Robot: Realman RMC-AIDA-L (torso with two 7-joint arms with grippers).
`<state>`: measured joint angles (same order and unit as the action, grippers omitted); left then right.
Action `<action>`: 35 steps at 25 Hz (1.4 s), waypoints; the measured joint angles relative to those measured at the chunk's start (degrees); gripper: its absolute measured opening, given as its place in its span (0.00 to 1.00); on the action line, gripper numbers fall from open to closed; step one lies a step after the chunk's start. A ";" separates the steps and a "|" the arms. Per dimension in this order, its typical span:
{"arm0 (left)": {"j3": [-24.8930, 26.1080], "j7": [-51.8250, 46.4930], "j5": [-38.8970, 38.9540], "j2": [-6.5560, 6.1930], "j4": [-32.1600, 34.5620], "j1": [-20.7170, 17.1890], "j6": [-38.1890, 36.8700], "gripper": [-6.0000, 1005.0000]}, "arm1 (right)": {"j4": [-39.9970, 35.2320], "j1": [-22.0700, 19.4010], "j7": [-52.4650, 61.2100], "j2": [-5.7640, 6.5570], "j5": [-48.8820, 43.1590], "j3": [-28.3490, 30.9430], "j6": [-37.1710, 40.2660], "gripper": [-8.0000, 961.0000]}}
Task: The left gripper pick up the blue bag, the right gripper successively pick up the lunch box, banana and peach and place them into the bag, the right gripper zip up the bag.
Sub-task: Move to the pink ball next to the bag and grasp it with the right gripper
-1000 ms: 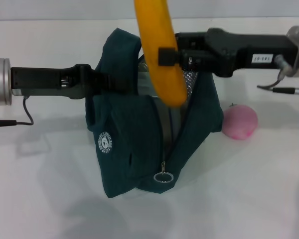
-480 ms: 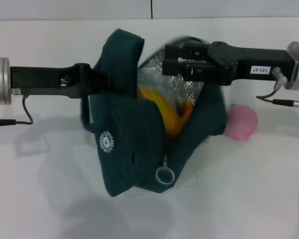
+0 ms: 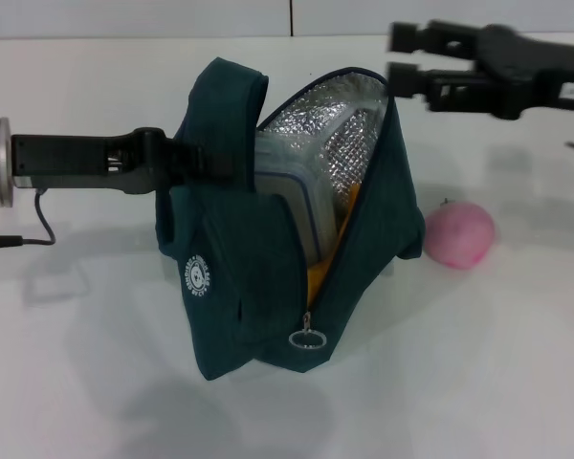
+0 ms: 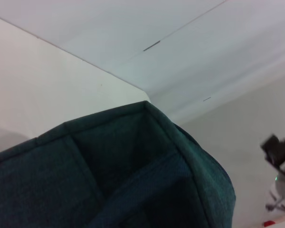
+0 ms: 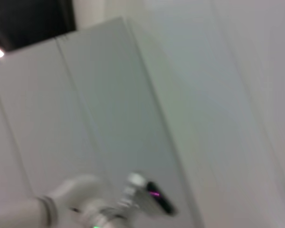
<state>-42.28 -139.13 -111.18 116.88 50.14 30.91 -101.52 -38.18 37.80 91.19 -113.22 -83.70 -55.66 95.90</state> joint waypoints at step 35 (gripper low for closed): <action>0.09 0.45 0.00 0.46 -0.05 -0.17 0.23 0.04 | 0.44 -4.60 -3.86 -1.97 -30.80 -2.13 -25.00 0.87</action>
<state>-42.19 -138.68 -111.18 117.33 50.10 30.74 -101.29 -37.74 33.20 87.33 -115.19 -114.49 -57.79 70.90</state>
